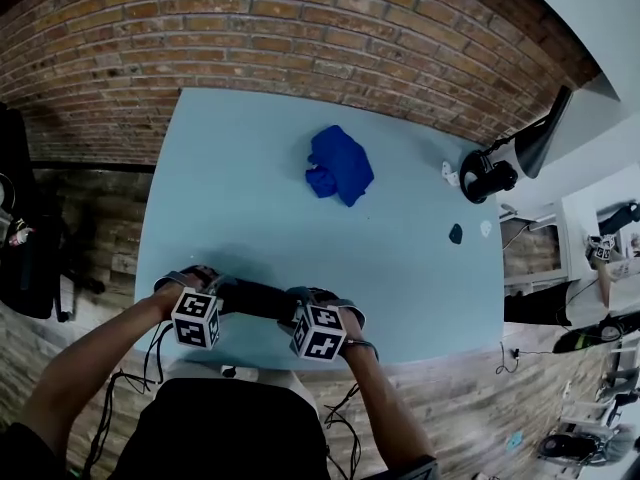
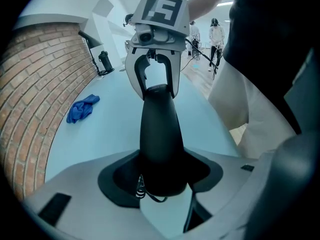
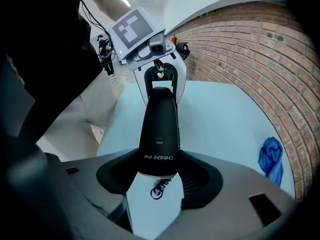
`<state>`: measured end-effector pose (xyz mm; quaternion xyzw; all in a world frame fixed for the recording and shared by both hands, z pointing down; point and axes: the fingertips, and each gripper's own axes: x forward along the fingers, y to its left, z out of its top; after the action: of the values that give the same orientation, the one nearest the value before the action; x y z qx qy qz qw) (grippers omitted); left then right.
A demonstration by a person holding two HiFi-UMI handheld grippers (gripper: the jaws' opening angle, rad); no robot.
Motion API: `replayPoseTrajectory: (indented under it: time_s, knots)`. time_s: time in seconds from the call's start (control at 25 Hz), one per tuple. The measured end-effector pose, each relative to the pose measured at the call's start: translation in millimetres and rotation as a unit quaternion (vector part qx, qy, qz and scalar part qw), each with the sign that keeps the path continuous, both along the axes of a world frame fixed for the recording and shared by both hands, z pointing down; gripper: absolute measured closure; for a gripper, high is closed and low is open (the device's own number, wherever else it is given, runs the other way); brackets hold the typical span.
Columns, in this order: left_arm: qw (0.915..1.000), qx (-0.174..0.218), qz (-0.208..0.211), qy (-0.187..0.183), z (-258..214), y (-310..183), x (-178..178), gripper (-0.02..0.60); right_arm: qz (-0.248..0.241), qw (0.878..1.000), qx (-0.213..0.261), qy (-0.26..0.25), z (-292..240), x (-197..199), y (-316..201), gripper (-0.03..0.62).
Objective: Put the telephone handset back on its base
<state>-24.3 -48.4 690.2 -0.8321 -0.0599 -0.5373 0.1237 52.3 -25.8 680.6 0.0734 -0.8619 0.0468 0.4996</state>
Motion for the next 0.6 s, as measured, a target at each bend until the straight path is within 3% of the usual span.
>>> replayPoseTrajectory:
  time_s: [0.6]
  knots:
    - [0.9998,-0.014,0.009,-0.006,10,1,-1,0.317,0.007,1.000,-0.006,0.014,15,-1,0,0.344]
